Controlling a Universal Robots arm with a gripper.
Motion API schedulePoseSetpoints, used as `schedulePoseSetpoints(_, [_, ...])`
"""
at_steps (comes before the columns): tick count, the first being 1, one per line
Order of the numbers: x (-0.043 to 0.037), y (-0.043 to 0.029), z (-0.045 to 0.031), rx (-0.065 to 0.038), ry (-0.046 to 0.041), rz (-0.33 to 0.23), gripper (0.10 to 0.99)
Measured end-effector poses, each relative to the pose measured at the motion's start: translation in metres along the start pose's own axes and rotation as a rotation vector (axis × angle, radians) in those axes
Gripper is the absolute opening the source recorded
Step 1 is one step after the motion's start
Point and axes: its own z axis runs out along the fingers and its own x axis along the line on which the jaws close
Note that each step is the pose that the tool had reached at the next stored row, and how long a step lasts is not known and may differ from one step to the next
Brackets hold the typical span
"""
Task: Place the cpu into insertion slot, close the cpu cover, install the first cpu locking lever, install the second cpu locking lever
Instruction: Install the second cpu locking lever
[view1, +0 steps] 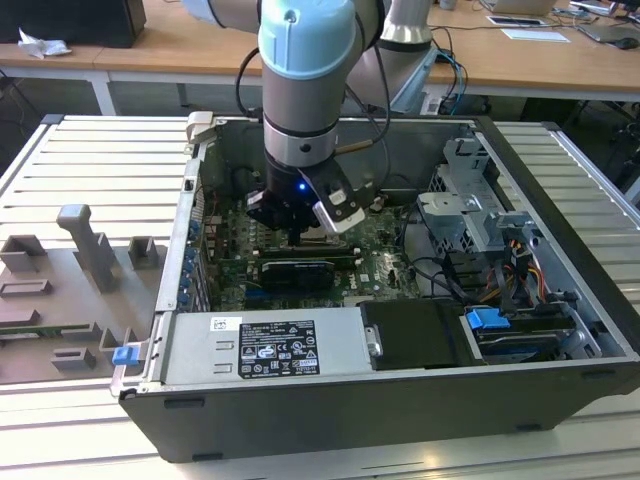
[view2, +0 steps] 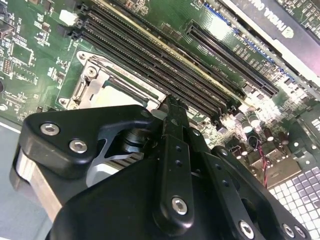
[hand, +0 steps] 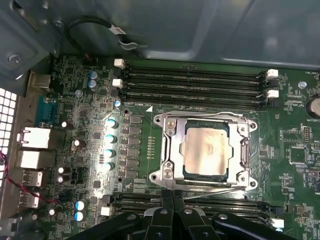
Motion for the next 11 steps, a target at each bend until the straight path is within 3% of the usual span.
schedulePoseSetpoints(11, [0.0009, -0.0009, 0.0039, -0.004, -0.0004, 0.0, 0.106])
